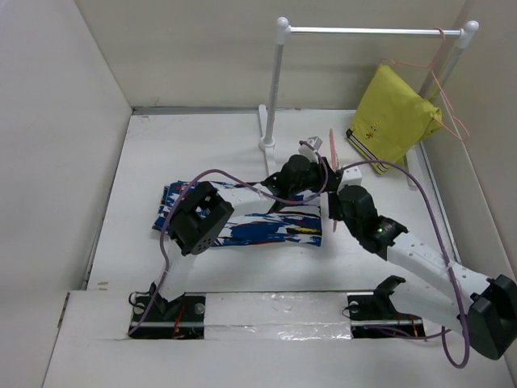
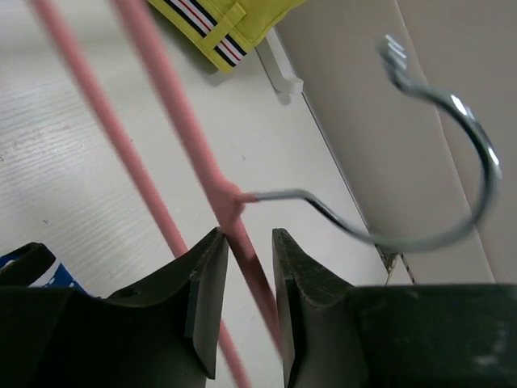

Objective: Place the trousers on the hanger
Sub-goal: Pick up the hanger from the clothesline.

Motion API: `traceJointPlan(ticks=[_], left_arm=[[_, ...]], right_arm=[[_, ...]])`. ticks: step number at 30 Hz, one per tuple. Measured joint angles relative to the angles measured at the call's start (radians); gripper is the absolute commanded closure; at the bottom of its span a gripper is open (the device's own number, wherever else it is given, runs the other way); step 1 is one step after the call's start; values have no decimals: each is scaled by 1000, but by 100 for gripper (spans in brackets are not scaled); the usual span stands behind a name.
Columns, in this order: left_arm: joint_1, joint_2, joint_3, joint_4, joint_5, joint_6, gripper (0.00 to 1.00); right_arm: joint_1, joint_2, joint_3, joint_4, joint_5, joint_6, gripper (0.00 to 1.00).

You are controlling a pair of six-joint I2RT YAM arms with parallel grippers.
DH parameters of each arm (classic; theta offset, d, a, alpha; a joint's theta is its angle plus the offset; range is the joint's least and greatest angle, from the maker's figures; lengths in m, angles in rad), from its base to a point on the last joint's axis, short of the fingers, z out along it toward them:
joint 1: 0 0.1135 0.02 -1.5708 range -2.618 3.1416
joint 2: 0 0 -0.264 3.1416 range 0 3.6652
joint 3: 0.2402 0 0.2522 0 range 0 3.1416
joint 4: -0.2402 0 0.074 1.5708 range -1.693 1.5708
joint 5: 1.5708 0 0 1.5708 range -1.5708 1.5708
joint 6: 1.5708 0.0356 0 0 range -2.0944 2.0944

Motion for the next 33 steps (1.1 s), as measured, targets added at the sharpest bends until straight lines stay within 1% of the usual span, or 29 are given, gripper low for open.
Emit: traceJointPlan(ticks=[1,3,4,6,8,9,11,12,13,16,21,24,29,31,32,33], left_arm=[[0,3,0,2,2,1,100],[1,11,0,2,11,-3,100],[2,16,-1,2,14,2,100],[4,25,-4,19,24,-11,100],[7,30,-13,28,36,-20,100],[8,31,-19,35,41,-22,100],[8,31,-40,62,45,-35,100],[8,31,-54,80,47,-43,100],[8,31,-71,97,52,-50,100],[8,31,-121,135,60,-74,100],[8,8,-277,278,52,-160,100],[-2,-24,-398,386,15,-237,100],[-52,-36,-510,512,-52,-327,100],[-63,-35,-531,542,-57,-357,100],[-64,-31,-533,557,-55,-373,100],[-63,-24,-533,577,-53,-389,100]], right_arm=[[10,-2,0,-13,0,6,38],[41,-8,0,-39,-6,13,28],[53,-16,0,-54,-13,18,21],[67,-43,-1,-88,-21,24,17],[71,-86,-1,-123,-29,27,17],[71,-112,-1,-140,-34,30,19],[71,-160,-1,-164,-38,33,36],[71,-187,-1,-174,-42,38,47],[69,-206,-1,-181,-45,41,70],[43,-261,-12,-187,-85,53,100],[-49,-283,-32,-193,-177,56,100],[-104,-279,-58,-179,-267,53,100],[-182,-209,-151,-93,-437,55,100],[-203,-172,-192,-57,-511,57,93],[-208,-162,-213,-30,-541,60,82],[-211,-153,-233,-4,-565,64,77]])
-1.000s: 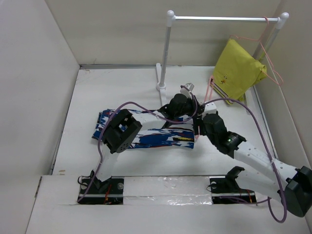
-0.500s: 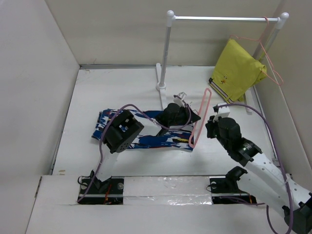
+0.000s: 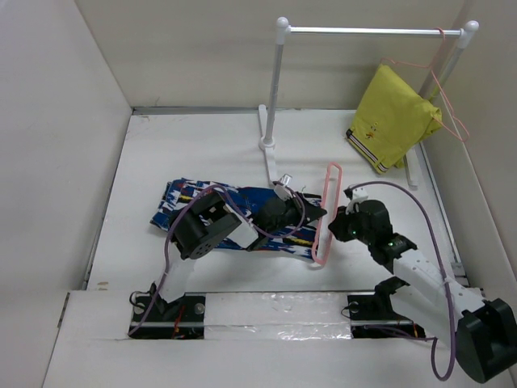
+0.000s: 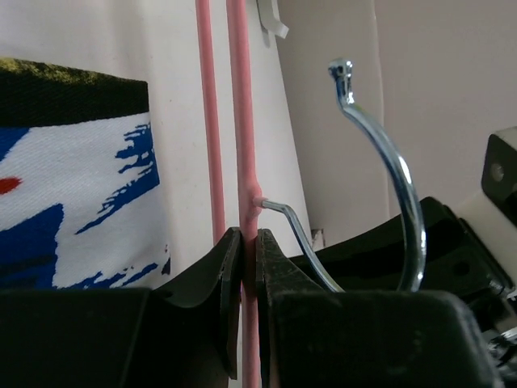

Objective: Place the trousers on the hanger
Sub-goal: Pick up the hanger from the clothesline, then place the trousers on the hanger.

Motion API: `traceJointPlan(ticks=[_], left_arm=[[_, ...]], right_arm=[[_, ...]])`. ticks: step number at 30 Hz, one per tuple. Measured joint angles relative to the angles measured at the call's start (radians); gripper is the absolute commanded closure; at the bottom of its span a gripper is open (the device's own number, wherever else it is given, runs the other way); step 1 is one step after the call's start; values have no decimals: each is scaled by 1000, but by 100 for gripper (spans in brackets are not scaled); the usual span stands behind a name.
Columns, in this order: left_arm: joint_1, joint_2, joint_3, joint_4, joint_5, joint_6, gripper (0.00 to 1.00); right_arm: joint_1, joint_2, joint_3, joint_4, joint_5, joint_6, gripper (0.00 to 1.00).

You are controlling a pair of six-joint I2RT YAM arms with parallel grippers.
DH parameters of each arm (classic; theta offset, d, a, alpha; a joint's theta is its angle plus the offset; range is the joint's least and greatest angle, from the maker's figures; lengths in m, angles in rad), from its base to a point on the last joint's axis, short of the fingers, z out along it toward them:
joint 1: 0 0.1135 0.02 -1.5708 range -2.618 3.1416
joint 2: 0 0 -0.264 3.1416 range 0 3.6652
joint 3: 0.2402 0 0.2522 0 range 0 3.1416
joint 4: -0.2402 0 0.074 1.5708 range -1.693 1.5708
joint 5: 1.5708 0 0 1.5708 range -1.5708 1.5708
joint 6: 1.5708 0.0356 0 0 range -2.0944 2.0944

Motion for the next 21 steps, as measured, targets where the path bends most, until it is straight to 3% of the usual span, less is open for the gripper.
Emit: traceJointPlan(ticks=[4,12,21], left_arm=[[6,25,0,43,6,-41,100],[11,31,-3,40,-3,-44,100],[22,31,-7,-27,-39,-17,100]], right_arm=[[-1,47,-32,103,-58,17,62],[-1,217,-82,322,-135,76,57],[-2,299,-93,431,-145,122,50]])
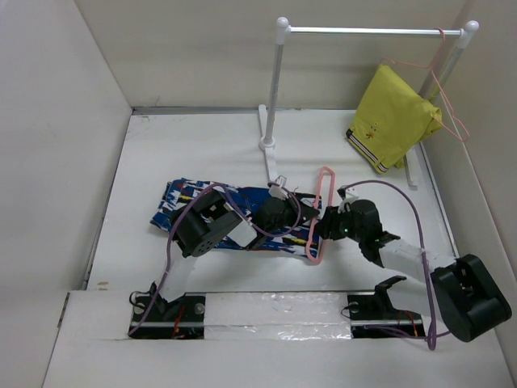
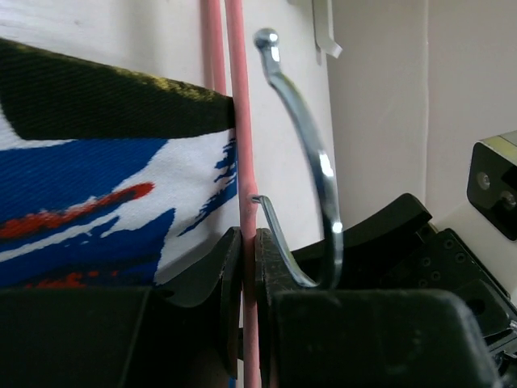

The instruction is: Place the trousers on the hanger

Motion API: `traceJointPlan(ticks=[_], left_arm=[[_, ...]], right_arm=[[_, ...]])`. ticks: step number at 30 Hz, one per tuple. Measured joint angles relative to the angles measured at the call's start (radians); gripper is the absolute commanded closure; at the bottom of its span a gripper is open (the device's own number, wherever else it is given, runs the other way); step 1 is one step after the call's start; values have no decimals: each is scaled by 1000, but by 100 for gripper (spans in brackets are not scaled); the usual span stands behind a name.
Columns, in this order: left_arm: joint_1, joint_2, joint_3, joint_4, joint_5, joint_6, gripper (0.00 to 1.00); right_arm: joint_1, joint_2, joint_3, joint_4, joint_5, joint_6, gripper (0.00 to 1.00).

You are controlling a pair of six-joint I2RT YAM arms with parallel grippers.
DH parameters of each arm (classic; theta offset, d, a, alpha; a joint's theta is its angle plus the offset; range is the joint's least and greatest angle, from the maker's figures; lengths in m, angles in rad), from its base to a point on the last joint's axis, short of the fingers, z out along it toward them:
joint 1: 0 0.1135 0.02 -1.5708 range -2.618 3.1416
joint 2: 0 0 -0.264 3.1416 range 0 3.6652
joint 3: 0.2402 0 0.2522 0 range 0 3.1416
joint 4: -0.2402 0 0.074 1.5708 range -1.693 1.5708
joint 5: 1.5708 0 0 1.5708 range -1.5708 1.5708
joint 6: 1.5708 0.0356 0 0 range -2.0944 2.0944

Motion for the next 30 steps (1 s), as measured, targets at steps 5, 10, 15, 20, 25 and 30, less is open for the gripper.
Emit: traceJointPlan(ticks=[5,10,15,20,25,30], left_arm=[[0,0,0,-25,-26,18,100],[-1,0,0,-25,-37,29,100],[-1,-18,-1,-34,-41,53,100],[-6,-118,1,-151,-79,138,100],[-16,-183,29,-222,-117,212,100],[-19,-159,34,-225,-119,212,100]], right_arm=[[0,58,0,56,-16,8,61],[-1,137,-1,118,-41,24,91],[-18,143,-7,145,-69,34,100],[-48,8,-10,80,-66,26,100],[-124,-120,6,15,-69,11,100],[-207,-75,52,-21,-103,-6,100]])
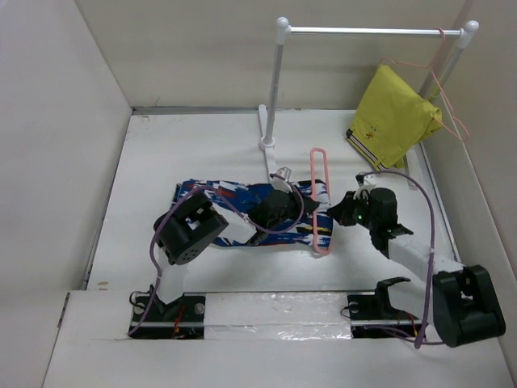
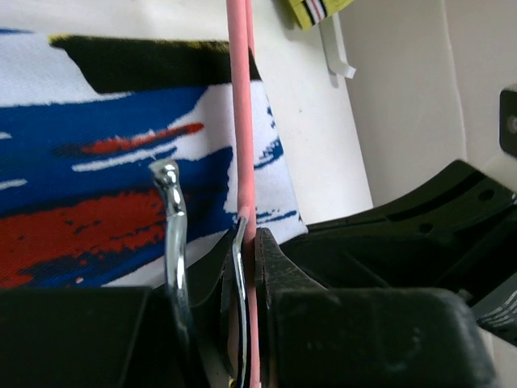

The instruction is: Place the trousers on the hanger

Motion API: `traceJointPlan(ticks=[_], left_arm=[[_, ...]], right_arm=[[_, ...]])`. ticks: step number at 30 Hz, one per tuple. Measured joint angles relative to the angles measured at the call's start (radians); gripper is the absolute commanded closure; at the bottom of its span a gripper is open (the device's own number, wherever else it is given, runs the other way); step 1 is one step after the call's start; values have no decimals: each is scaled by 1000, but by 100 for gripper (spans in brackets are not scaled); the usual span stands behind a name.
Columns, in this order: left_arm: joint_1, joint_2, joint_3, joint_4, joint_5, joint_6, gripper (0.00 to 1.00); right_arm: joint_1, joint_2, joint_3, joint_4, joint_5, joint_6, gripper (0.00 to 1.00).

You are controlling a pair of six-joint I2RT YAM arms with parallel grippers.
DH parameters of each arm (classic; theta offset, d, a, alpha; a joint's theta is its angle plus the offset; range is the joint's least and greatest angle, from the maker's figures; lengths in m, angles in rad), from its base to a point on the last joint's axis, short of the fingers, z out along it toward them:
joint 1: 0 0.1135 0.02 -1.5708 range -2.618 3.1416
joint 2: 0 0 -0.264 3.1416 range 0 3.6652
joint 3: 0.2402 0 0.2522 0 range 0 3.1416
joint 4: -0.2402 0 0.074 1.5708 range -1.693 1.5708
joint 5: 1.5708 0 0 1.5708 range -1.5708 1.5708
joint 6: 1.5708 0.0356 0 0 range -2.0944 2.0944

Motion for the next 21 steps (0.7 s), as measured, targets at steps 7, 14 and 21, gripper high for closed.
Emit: traceJointPlan(ticks=[7,14,21], left_arm=[[4,109,65,-15,19,-21,100],[10,158,145,-78,66,-32,100],[16,130,123,-53,98,-36,100]], right_arm=[[-42,213,98,19,-88,-9,100],[-33,216,95,29,-79,-15,100],[-66,21,96,-136,-22,-64,100]])
